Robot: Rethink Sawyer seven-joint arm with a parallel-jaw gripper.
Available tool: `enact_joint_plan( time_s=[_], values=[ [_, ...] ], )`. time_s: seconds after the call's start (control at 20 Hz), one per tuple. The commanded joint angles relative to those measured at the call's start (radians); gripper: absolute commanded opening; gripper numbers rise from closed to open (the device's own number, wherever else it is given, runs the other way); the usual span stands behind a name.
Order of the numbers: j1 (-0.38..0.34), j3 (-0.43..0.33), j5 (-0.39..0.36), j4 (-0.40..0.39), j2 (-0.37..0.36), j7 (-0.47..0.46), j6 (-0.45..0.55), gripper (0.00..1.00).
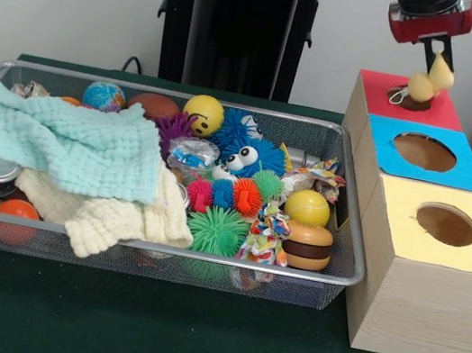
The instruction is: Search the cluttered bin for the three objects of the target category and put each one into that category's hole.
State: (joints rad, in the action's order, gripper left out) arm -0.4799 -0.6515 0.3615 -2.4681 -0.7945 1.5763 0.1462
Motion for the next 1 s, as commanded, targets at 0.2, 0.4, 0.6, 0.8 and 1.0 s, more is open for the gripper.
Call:
enact_joint_plan(
  time_s=[0.2,0.4,0.6,0.8,1.0],
  values=[
    [-0.029,-0.062,0.044,-0.020,0.011,0.236,0.097,0.00],
    [-0.014,-0.020,0.028,-0.011,0.014,0.219,0.076,0.00],
    [-0.010,-0.007,0.003,-0.014,0.010,0.224,-0.008,1.00],
    [0.011,0.025,-0.024,-0.001,0.004,0.201,-0.040,1.00],
    [0.022,0.037,-0.045,0.016,0.002,0.188,-0.066,1.00]
  ],
)
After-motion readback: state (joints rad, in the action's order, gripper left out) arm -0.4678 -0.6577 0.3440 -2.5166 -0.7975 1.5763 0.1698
